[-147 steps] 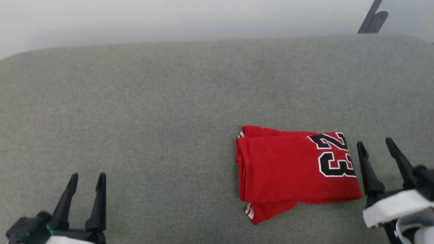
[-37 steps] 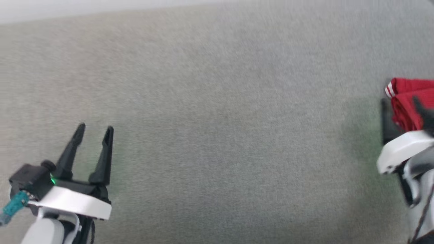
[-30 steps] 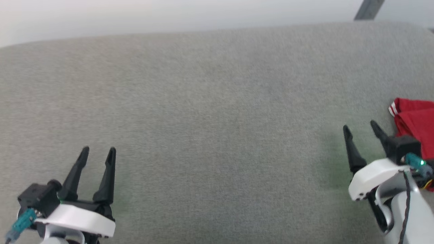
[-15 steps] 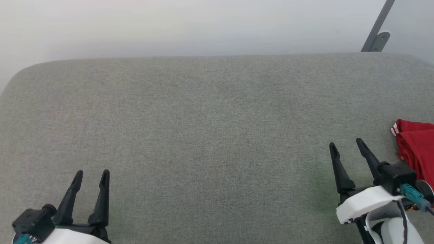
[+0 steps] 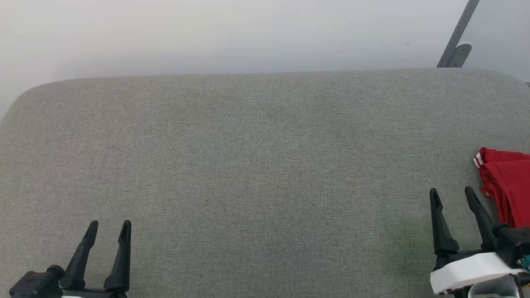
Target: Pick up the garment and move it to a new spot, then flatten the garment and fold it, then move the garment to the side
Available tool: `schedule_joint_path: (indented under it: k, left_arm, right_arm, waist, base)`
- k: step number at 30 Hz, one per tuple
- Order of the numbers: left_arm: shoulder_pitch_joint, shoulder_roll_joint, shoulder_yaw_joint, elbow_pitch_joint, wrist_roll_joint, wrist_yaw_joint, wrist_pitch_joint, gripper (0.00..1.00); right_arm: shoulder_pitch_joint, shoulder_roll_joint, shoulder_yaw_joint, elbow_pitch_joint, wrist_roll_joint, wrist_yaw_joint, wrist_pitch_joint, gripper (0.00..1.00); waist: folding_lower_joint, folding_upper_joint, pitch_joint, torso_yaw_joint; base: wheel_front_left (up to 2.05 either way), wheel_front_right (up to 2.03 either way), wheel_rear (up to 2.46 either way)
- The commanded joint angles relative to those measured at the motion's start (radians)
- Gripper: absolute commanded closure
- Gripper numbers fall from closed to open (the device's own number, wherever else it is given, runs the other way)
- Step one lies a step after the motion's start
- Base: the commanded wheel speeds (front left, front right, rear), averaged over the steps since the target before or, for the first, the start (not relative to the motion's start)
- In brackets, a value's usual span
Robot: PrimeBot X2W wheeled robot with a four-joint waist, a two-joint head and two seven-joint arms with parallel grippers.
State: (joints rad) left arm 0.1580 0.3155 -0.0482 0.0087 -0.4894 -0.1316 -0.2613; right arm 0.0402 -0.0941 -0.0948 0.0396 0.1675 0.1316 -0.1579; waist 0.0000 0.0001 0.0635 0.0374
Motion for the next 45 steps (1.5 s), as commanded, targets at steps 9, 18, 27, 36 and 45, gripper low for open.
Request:
schedule_joint_path:
  k: [9,18,27,36,45]
  left_arm:
    - [0.02,-0.002,0.004,-0.005,0.009,0.002,-0.005,0.0]
    - [0.022,-0.009,0.006,-0.004,0.014,0.002,-0.005,0.0]
    - [0.012,-0.041,-0.006,0.037,-0.005,0.0,0.005,1.0]
    - [-0.022,-0.062,0.007,0.06,-0.151,0.001,0.044,1.0]
    - [-0.059,-0.084,0.021,0.088,-0.294,0.0,0.084,1.0]
  right_arm:
    - [0.027,0.012,-0.002,-0.029,0.012,-0.002,0.024,0.0]
    - [0.021,0.011,0.004,-0.034,0.018,-0.002,0.031,0.0]
    - [0.034,0.018,0.007,0.012,0.029,0.0,0.032,1.0]
    - [0.01,0.021,0.003,0.035,0.205,0.0,0.062,1.0]
    - [-0.013,0.024,0.0,0.058,0.378,0.0,0.092,1.0]
  waist:
    - [0.0,-0.0001,-0.017,-0.003]
    - [0.0,-0.0001,-0.019,0.001]
    - [0.0,-0.0001,-0.015,0.003]
    - [0.0,-0.0001,-0.018,0.0]
    - [0.0,-0.0001,-0.022,-0.004]
  base:
    - [0.0,0.0,0.0]
    - [0.0,0.0,0.0]
    - [0.0,0.0,0.0]
    - [0.0,0.0,0.0]
    - [0.0,0.0,0.0]
